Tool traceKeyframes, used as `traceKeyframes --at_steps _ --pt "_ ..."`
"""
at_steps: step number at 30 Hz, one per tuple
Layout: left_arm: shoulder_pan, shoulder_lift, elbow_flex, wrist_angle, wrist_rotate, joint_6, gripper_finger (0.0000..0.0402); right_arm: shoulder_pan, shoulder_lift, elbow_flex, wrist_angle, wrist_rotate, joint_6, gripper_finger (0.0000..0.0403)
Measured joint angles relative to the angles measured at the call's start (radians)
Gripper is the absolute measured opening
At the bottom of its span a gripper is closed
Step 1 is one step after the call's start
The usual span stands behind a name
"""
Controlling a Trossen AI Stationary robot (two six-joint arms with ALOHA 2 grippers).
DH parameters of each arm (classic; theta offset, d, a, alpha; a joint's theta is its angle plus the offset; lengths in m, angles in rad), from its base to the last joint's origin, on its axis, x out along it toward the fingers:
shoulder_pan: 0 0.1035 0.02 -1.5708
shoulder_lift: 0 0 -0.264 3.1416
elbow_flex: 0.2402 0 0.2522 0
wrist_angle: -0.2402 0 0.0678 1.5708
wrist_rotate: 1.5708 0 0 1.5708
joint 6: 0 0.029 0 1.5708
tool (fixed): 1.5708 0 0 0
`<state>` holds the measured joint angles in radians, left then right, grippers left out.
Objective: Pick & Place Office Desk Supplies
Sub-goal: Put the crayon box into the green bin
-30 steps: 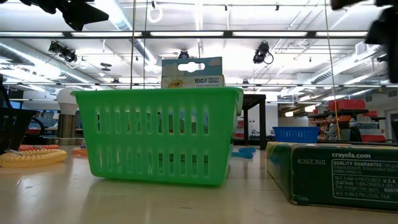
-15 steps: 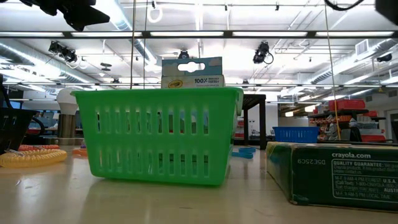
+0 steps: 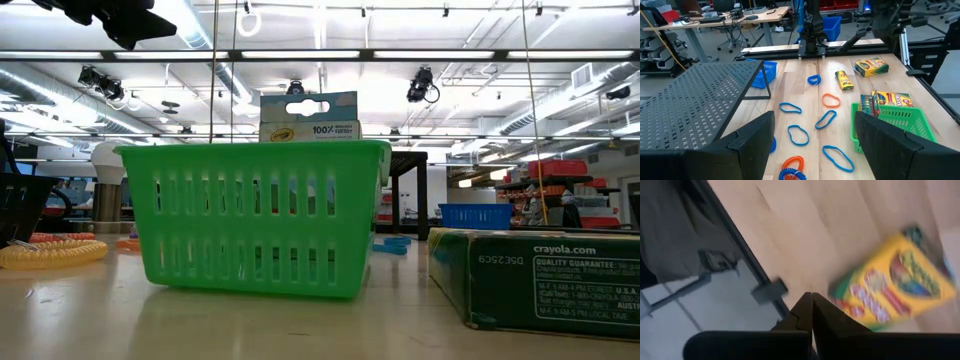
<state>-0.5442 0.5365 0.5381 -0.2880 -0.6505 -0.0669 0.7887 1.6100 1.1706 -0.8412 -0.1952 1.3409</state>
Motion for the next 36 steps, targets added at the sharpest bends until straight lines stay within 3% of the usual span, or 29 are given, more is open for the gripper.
traceKeyframes --at_steps 10,16,20,28,33,36 --pt "0.0 0.0 0.0 0.001 0.0 0.0 0.0283 0.021 0.076 0.0 -0.038 -0.233 0.09 0.0002" --pt "0.0 0.0 0.0 0.001 -0.003 0.0 0.0283 0.034 0.169 0.0 0.02 -0.304 0.091 0.0001" --pt "0.0 0.0 0.0 0.001 -0.003 -0.004 0.0283 0.046 0.218 0.0 0.078 -0.312 0.094 0.0001" --pt "0.0 0.0 0.0 0.004 -0.004 -0.009 0.0283 0.072 0.312 0.0 0.016 -0.326 0.101 0.0" --pt "0.0 0.0 0.0 0.012 -0.004 -0.011 0.0283 0.079 0.336 0.0 -0.068 -0.281 0.127 0.0" --pt "0.0 0.0 0.0 0.017 -0.004 -0.011 0.0283 0.078 0.334 0.0 -0.145 -0.196 0.176 0.0"
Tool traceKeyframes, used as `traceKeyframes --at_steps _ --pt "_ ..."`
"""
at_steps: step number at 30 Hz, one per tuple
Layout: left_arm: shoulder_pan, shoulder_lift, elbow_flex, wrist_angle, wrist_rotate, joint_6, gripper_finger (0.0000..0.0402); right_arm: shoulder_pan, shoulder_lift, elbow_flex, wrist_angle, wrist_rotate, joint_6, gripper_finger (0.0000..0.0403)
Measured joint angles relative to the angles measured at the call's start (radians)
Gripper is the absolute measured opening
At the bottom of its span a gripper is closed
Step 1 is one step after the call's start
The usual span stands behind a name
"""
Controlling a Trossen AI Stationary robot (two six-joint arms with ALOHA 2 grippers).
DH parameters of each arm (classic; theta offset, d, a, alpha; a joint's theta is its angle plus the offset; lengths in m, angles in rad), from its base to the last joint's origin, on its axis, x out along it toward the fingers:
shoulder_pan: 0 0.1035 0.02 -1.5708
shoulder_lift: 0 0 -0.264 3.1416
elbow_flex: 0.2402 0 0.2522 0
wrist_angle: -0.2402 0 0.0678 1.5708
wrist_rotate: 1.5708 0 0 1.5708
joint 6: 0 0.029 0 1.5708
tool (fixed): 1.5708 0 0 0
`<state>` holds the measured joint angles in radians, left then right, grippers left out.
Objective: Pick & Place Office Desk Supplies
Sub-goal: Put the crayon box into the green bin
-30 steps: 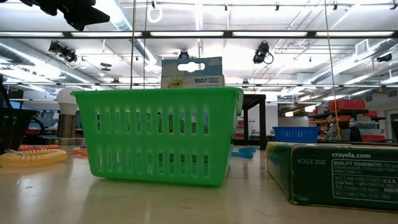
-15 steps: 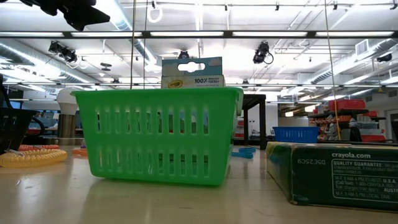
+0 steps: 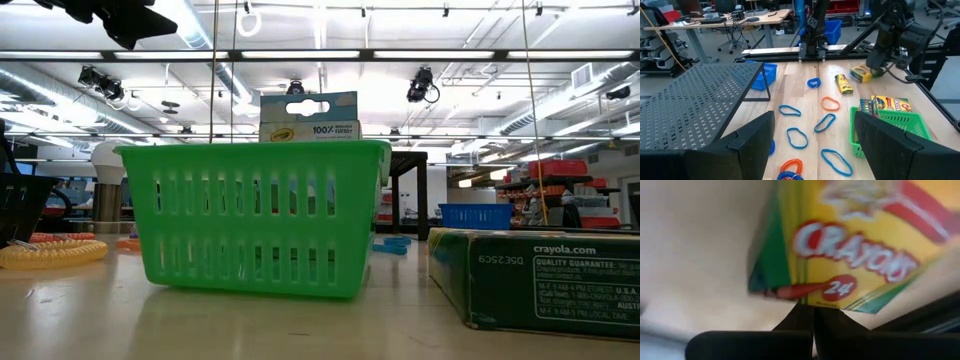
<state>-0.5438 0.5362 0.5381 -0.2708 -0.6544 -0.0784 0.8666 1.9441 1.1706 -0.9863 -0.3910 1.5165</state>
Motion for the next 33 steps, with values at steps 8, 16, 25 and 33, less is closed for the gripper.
traceKeyframes --at_steps 8,16,25,33 --pt "0.0 0.0 0.0 0.002 0.0 0.0 0.0283 -0.005 0.0 0.0 -0.137 0.183 0.089 0.0" --pt "0.0 0.0 0.0 0.004 0.0 0.0 0.0283 -0.032 0.0 0.0 -0.273 0.38 0.174 0.0" --pt "0.0 0.0 0.0 0.005 0.0 0.0 0.0283 -0.08 0.0 0.0 -0.412 0.632 0.283 0.0" --pt "0.0 0.0 0.0 0.006 0.0 -0.006 0.0283 -0.138 0.0 0.0 -0.523 0.872 0.306 0.0"
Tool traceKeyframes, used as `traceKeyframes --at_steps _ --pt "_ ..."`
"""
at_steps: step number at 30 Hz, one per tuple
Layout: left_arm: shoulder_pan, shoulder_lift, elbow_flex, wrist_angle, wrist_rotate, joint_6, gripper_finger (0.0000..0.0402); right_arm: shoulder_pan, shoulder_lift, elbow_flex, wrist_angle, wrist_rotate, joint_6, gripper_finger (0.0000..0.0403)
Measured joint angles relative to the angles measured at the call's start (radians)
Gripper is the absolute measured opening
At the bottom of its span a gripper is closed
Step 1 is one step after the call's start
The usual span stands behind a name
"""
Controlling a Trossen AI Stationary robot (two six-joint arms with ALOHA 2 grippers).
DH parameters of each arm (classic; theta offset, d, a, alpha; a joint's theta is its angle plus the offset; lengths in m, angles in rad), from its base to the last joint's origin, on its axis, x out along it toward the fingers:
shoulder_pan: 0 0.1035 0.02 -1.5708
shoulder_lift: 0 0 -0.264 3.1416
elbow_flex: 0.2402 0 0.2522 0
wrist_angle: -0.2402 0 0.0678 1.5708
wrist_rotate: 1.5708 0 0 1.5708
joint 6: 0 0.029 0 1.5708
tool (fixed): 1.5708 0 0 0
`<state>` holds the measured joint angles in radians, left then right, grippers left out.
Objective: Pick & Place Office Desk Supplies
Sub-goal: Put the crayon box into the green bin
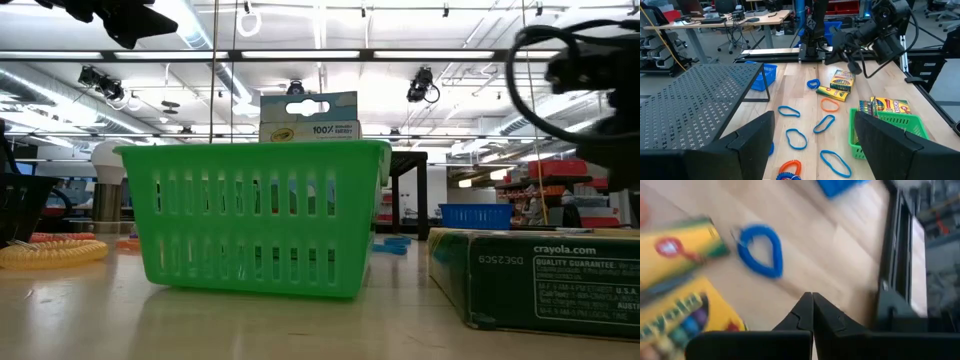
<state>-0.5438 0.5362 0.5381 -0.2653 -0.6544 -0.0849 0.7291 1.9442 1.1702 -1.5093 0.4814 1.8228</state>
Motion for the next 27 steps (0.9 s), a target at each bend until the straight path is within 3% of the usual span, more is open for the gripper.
traceKeyframes --at_steps 4,11,15,27 --pt "0.0 0.0 0.0 -0.001 0.0 0.0 0.0283 -0.026 0.0 0.0 0.073 0.038 -0.116 0.0011" --pt "0.0 0.0 0.0 -0.002 0.0 0.011 0.0283 -0.055 0.0 0.006 0.335 0.013 -0.394 0.0036" --pt "0.0 0.0 0.0 -0.002 0.0 0.011 0.0283 -0.065 -0.002 0.037 0.399 -0.005 -0.477 0.0058" --pt "0.0 0.0 0.0 -0.002 0.0 0.011 0.0283 -0.077 -0.001 0.208 0.355 -0.071 -0.584 0.0199"
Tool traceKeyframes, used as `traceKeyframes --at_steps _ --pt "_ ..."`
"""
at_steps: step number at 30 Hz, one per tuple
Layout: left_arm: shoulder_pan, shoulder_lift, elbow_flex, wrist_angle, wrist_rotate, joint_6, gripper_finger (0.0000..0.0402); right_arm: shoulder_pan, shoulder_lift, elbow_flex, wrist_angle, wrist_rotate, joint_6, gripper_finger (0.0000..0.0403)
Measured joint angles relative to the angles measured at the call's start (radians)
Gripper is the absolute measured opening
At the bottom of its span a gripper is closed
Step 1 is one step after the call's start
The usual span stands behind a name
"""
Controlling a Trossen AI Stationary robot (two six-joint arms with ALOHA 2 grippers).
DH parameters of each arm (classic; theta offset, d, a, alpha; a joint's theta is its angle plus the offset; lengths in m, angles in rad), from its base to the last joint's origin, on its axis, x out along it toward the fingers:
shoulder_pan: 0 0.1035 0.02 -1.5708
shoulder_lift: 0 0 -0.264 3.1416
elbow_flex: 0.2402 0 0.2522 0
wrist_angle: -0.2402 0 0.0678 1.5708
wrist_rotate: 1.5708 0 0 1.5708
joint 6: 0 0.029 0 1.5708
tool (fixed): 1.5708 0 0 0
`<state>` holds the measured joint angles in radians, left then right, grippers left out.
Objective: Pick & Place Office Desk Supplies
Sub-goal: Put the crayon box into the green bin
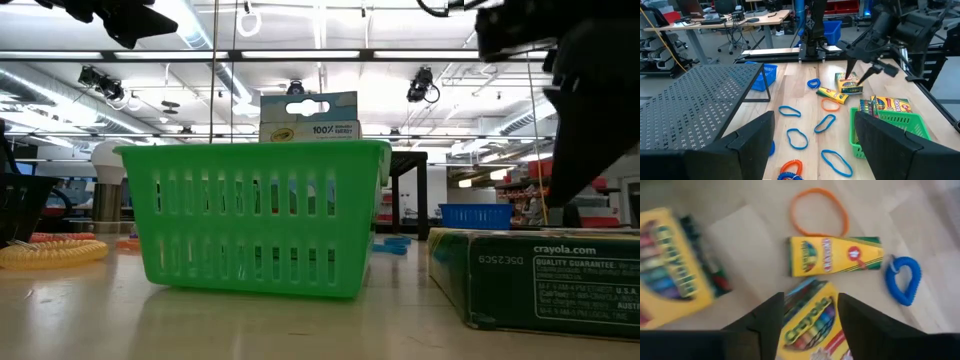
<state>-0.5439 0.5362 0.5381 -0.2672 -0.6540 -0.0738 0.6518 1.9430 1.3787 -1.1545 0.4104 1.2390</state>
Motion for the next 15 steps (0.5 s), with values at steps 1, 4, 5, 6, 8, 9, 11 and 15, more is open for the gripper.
traceKeyframes --at_steps 1,4,5,6,8,9,11,15 --pt "0.0 0.0 0.0 0.0 0.0 0.0 0.0283 0.0 0.0 0.015 0.0 -0.017 -0.01 0.0205" --pt "0.0 0.0 0.0 0.0 0.0 0.004 0.0283 0.0 0.0 0.054 0.015 -0.078 -0.021 0.0214" --pt "0.0 0.0 0.0 0.0 0.0 0.007 0.0283 0.0 0.0 0.062 0.021 -0.097 -0.022 0.0214" --pt "0.0 0.0 0.0 0.0 0.0 0.008 0.0283 0.0 0.0 0.068 0.029 -0.115 -0.022 0.0214" --pt "0.0 0.0 0.0 0.0 0.0 0.011 0.0283 0.0 0.0 0.074 0.045 -0.149 -0.021 0.021" --pt "0.0 0.0 0.0 0.0 0.0 0.012 0.0283 0.0 0.0 0.075 0.051 -0.164 -0.021 0.0207" --pt "0.0 0.0 0.0 0.0 0.0 0.012 0.0283 0.0 0.0 0.074 0.073 -0.183 -0.021 0.0199" --pt "0.0 0.0 0.0 -0.002 0.0 0.013 0.0283 0.0 0.0 0.069 0.091 -0.188 -0.02 0.0178"
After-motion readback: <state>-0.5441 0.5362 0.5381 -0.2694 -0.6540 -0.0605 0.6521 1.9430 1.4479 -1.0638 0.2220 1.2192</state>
